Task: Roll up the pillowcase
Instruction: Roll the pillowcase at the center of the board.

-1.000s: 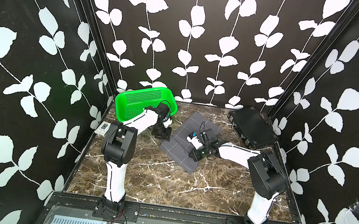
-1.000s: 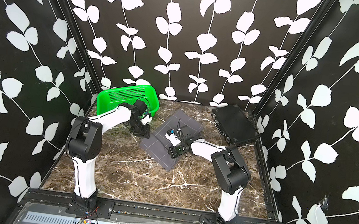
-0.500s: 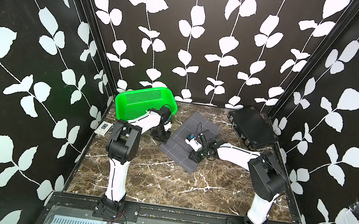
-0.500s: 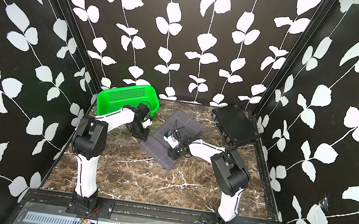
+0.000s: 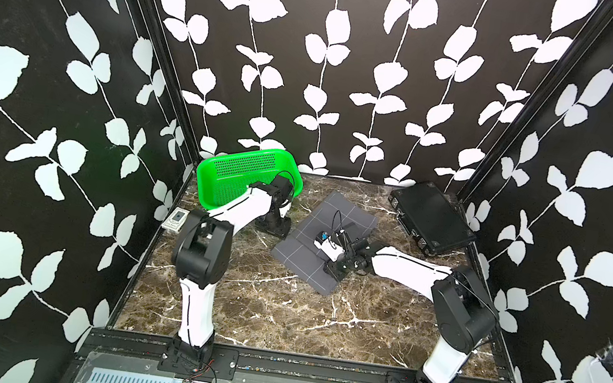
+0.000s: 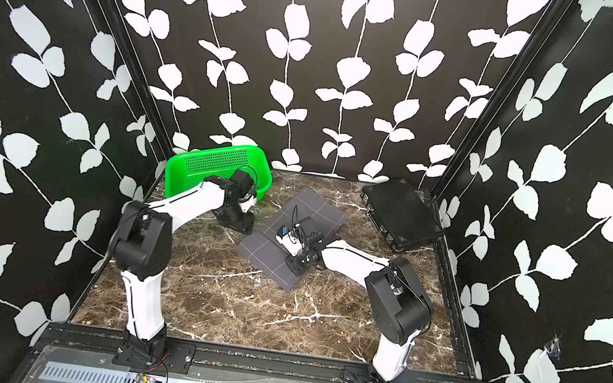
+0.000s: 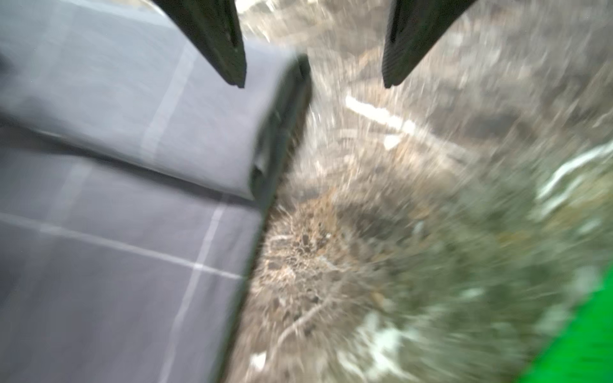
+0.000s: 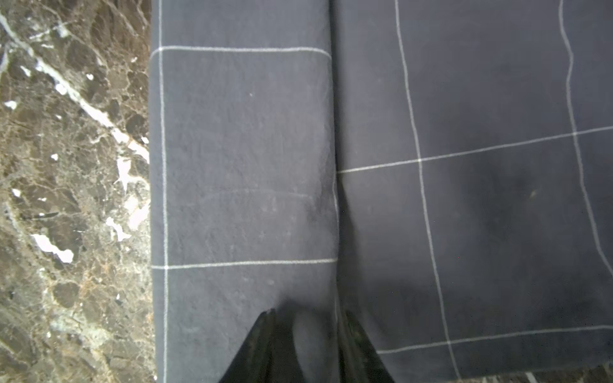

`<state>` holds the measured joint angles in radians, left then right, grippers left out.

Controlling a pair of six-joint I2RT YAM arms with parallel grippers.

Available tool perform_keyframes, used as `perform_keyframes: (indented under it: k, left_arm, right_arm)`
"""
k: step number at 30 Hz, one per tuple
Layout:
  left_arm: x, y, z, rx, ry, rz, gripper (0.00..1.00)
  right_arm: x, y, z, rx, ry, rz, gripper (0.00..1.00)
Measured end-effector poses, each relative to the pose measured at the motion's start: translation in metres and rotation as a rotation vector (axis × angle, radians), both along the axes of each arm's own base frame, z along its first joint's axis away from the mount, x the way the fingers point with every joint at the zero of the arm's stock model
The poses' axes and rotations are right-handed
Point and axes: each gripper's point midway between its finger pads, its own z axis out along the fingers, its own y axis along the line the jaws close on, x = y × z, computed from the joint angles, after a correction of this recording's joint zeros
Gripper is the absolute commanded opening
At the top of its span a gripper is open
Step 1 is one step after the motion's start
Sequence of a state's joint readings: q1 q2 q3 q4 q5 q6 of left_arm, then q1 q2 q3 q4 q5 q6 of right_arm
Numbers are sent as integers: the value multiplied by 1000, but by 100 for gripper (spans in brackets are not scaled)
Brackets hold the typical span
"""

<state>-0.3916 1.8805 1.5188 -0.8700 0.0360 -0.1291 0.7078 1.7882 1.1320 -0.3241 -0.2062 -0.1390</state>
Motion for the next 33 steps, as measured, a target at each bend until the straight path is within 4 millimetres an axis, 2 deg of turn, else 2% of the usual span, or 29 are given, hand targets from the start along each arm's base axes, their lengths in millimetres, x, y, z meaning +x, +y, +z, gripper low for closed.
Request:
perform_keyframes:
  k: [3,6,8,10,13,15,22,26,28,33]
  left_arm:
    - [-23,-7,31,-71,-59,87,69]
    - [-55,-21,36,-150,-68,188,70]
    - [-74,-29,25,-186,-44,261,70]
    - [-90,-39,4,-229,-11,350,70]
    - [-103,-44,-26,-272,29,471,69]
    - [-104,-47,-38,-305,38,544,69]
    - [-94,-57,-62,-448,23,707,63]
    - [-81,-70,-63,-522,7,718,56]
    - [-77,-74,-63,-548,4,726,49]
    - [-76,-77,-66,-568,12,737,36]
  right_arm:
    - [0,2,4,16,0,-8,40]
    - [1,0,13,37,-10,-23,44]
    - [0,-2,23,52,-26,-30,47]
    - [0,-4,36,71,-52,-33,50]
    - [1,-9,50,84,-87,-45,53]
    - [1,-14,54,82,-103,-51,55]
    - [-2,-24,64,72,-141,-58,59]
    - [-2,-27,64,63,-149,-57,60]
    - [-3,-29,63,56,-150,-57,60]
    - [-4,-34,67,48,-155,-59,60]
